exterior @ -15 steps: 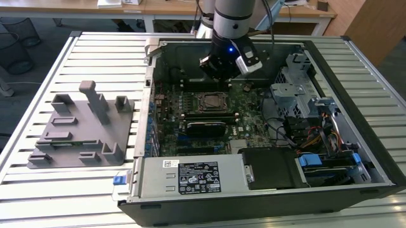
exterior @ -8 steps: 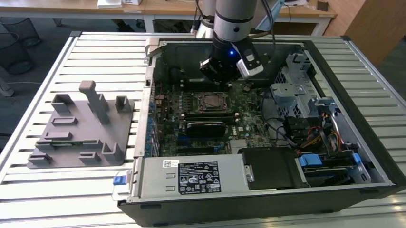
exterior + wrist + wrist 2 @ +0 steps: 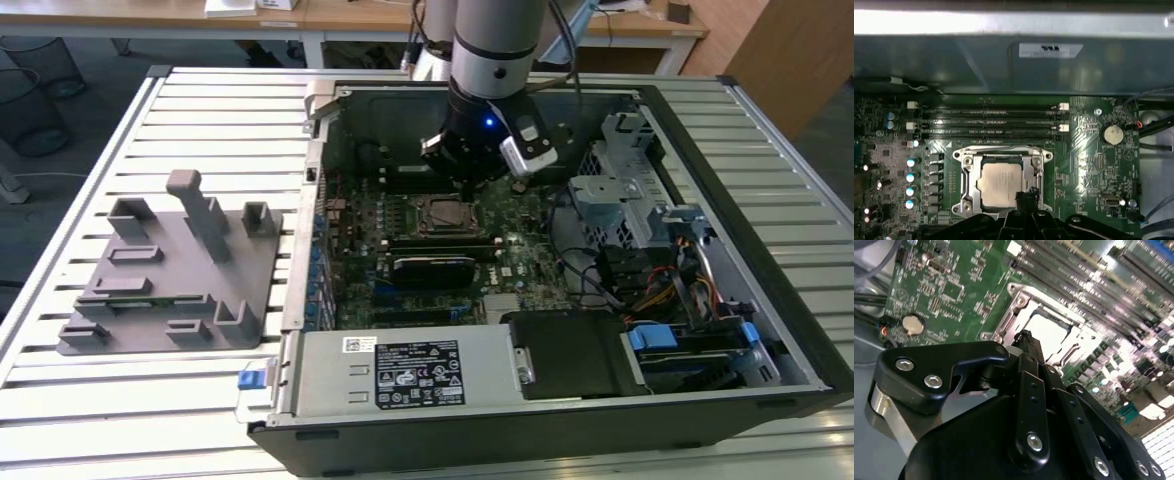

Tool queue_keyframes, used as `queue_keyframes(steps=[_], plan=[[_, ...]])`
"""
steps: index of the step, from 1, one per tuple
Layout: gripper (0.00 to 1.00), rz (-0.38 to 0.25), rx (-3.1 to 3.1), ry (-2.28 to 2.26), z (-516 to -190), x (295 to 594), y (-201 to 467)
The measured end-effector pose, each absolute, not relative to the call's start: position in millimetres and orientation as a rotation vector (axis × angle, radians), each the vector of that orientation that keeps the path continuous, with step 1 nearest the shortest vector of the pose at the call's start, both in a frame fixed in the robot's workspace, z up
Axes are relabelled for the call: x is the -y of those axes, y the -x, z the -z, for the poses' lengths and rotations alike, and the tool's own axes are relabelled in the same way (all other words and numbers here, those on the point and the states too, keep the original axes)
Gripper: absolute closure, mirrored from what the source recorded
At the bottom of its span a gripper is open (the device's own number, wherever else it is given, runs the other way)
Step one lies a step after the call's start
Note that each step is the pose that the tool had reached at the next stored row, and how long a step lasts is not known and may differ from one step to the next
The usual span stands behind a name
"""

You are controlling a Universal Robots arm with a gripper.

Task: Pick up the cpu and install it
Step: 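Install the second cpu locking lever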

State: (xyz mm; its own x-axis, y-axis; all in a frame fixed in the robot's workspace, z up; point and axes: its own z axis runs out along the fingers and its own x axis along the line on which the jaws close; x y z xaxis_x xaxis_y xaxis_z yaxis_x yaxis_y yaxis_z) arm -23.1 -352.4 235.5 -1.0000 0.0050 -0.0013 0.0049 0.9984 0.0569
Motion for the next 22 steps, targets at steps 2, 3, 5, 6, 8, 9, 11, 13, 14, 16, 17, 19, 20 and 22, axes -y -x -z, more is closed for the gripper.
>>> queue_keyframes(steps=[2,3,5,6,8,9,11,13,14,16,17,19,20,22], plan=[[0.88,-0.089,-3.139,-0.008,-235.1,355.1,23.1],[0.88,-0.089,-3.139,-0.008,-235.0,355.6,23.1],[0.88,-0.09,-3.139,-0.008,-235.1,356.0,23.3],[0.88,-0.09,-3.139,-0.008,-235.6,356.3,23.3],[0.88,-0.09,-3.139,-0.008,-240.0,356.4,23.3],[0.88,-0.09,-3.139,-0.008,-244.3,356.4,23.3],[0.88,-0.09,-3.141,-0.008,-252.6,356.4,23.3],[0.88,-0.09,-3.145,-0.008,-257.2,356.8,23.3],[0.88,-0.091,-3.146,-0.008,-257.4,357.5,23.3],[0.88,-0.09,-3.148,-0.008,-257.4,361.5,23.3],[0.88,-0.09,-3.148,-0.008,-257.3,364.2,23.5],[0.88,-0.09,-3.149,-0.008,-256.9,369.4,24.0],[0.88,-0.09,-3.149,-0.008,-256.5,372.3,24.2],[0.88,-0.09,-3.149,-0.008,-255.1,375.9,24.5]])
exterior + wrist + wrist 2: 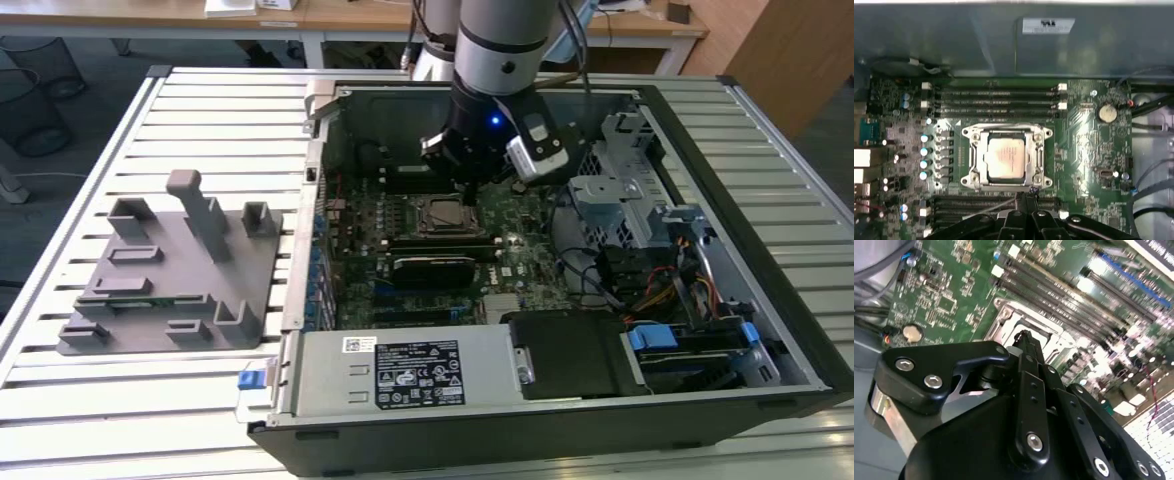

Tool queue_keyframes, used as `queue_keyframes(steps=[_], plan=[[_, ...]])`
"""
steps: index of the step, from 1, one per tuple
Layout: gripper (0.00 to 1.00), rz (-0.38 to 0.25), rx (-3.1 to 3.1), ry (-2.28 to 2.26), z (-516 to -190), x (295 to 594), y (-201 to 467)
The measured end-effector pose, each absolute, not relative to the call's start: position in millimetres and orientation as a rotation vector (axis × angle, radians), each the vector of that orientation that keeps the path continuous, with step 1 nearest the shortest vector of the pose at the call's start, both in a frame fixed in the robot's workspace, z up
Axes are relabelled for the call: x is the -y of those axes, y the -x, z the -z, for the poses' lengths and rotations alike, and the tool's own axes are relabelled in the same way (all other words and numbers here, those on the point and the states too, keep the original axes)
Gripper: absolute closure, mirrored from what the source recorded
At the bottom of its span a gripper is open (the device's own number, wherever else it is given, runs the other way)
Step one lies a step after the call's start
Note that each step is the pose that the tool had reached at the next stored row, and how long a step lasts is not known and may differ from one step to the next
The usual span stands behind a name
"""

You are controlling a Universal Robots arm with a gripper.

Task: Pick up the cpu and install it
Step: 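Install the second cpu locking lever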

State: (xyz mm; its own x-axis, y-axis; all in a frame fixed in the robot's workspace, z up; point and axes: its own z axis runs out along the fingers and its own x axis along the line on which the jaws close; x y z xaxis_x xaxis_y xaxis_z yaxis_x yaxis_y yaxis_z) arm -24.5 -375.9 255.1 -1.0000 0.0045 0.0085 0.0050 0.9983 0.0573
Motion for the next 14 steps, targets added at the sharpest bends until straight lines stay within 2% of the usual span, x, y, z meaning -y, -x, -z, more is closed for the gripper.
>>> queue_keyframes(steps=[14], plan=[[0.88,0.089,3.125,-0.082,-239.1,384.4,48.3]])
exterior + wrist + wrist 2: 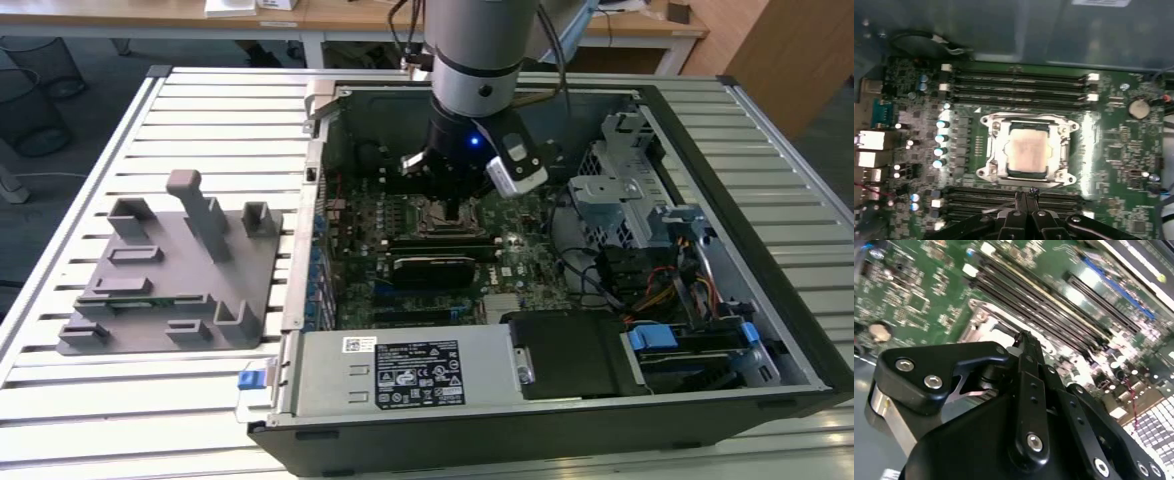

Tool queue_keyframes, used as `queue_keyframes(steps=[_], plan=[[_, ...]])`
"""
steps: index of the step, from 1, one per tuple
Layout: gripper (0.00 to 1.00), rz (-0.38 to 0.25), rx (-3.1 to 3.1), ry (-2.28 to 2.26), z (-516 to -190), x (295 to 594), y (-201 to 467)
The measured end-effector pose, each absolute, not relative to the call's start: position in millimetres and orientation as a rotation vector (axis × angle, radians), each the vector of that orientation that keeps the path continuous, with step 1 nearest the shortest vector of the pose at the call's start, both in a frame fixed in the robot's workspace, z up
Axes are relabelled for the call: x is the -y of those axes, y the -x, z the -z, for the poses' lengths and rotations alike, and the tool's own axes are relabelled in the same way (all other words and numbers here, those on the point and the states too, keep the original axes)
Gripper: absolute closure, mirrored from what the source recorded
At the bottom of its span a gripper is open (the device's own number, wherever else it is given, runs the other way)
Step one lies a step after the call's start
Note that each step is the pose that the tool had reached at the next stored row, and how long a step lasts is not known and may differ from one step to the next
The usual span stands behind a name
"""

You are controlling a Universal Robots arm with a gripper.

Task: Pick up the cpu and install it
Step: 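Install the second cpu locking lever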

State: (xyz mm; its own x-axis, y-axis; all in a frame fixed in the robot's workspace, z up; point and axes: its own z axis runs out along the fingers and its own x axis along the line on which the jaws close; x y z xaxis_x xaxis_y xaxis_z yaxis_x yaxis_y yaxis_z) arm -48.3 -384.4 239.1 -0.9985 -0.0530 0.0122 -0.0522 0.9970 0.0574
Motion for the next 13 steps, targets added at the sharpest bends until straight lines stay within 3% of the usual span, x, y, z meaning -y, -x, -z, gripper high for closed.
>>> queue_keyframes(steps=[10,13], plan=[[0.88,0.095,3.125,-0.083,-227.6,386.4,58.6],[0.88,0.121,3.125,-0.083,-225.6,388.4,58.7]])
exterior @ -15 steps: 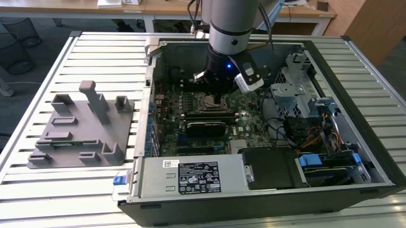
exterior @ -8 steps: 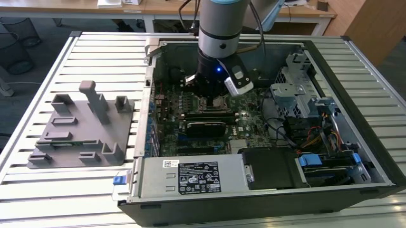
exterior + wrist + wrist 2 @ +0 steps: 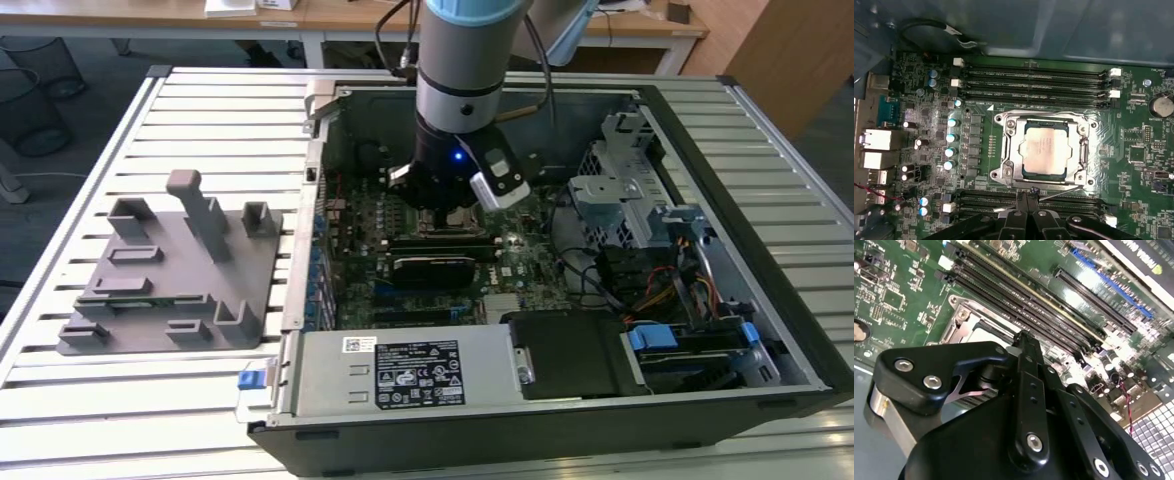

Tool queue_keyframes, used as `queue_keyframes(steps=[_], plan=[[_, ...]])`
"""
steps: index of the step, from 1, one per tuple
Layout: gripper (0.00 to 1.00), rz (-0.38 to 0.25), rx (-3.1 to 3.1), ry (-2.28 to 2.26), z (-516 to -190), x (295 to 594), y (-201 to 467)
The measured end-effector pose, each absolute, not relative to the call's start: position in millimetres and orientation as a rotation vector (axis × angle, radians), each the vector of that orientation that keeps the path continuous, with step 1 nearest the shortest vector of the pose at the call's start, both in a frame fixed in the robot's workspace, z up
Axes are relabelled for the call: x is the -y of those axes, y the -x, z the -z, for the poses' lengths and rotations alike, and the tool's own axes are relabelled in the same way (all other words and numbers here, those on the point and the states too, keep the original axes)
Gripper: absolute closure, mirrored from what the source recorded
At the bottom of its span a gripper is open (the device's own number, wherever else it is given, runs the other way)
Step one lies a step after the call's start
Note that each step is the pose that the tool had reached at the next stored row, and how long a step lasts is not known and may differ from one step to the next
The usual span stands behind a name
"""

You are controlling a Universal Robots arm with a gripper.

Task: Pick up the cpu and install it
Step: 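Install the second cpu locking lever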

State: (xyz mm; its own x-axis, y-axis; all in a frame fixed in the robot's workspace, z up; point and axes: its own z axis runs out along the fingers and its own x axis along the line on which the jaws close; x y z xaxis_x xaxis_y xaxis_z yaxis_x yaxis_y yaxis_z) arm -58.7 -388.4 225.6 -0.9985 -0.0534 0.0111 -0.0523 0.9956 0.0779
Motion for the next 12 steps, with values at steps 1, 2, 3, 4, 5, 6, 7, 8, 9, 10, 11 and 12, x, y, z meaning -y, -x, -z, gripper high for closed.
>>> queue_keyframes(steps=[1,2,3,4,5,6,7,8,9,10,11,12], plan=[[0.88,0.136,3.125,-0.083,-225.3,389.3,58.8],[0.88,0.147,3.124,-0.083,-225.0,390.5,58.9],[0.88,0.149,3.124,-0.083,-224.4,392.2,58.9],[0.88,0.15,3.124,-0.083,-224.0,393.9,59.0],[0.88,0.15,3.124,-0.083,-223.7,395.7,59.1],[0.88,0.15,3.124,-0.083,-223.5,397.5,59.4],[0.88,0.15,3.124,-0.083,-223.2,398.9,60.1],[0.88,0.152,3.124,-0.083,-223.1,399.8,60.9],[0.88,0.153,3.124,-0.083,-223.0,399.9,61.4],[0.88,0.154,3.124,-0.083,-223.0,399.9,61.7],[0.88,0.155,3.124,-0.083,-222.9,399.9,61.7],[0.88,0.156,3.124,-0.083,-222.7,399.9,61.7]])
